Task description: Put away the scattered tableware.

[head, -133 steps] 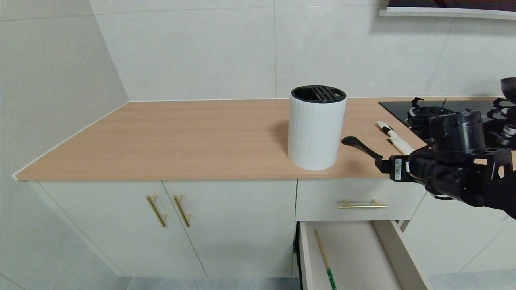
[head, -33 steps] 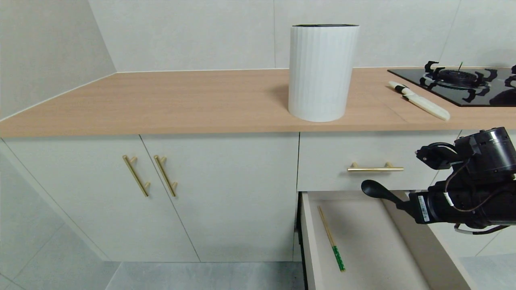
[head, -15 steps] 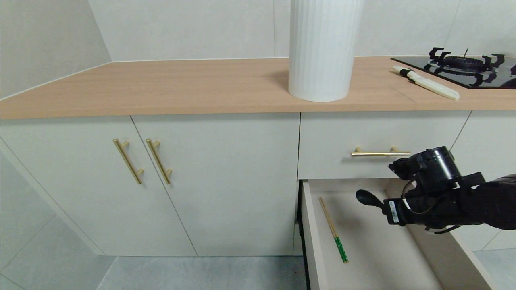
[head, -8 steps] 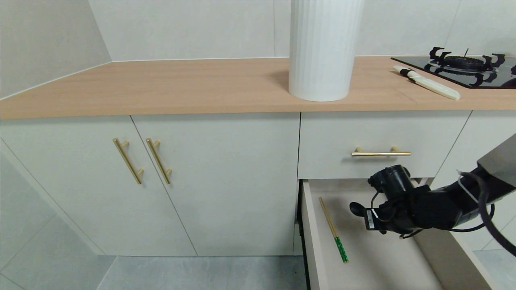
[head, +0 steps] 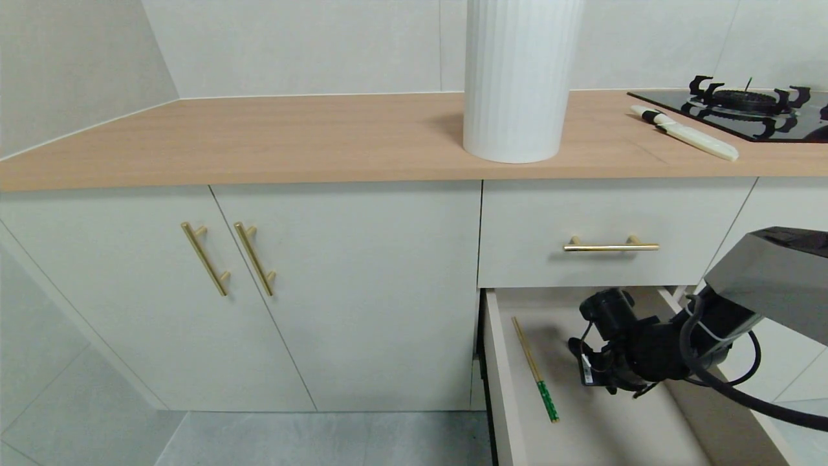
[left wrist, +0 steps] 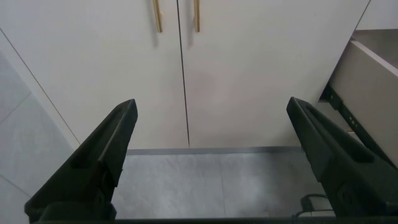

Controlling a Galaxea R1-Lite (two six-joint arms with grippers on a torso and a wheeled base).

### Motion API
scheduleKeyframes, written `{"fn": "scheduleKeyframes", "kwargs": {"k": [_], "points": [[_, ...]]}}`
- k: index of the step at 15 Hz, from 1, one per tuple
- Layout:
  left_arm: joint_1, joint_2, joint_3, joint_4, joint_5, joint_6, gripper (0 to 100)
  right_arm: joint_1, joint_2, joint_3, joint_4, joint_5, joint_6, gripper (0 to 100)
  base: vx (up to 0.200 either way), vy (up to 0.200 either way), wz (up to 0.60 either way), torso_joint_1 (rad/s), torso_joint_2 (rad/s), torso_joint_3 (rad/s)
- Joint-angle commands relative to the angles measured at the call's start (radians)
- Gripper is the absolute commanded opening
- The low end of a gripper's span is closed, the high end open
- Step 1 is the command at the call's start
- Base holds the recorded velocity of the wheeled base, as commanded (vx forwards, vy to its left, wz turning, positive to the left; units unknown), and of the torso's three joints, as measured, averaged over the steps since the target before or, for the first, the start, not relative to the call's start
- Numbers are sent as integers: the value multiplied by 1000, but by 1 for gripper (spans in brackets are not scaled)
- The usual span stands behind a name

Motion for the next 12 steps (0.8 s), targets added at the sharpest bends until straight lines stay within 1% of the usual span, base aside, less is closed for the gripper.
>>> {"fn": "scheduleKeyframes", "kwargs": {"k": [1,3,4,12], "points": [[0,0,0,0,0,0,100,0,15,-1,1,-1,0,0,0,0,0,0,0,0],[0,0,0,0,1,0,100,0,18,-1,1,-1,0,0,0,0,0,0,0,0],[0,0,0,0,0,0,100,0,17,-1,1,-1,0,100,0,0,0,0,0,0],[0,0,0,0,0,0,100,0,-22,13,7,-15,-1,100,0,0,0,0,0,0]]}}
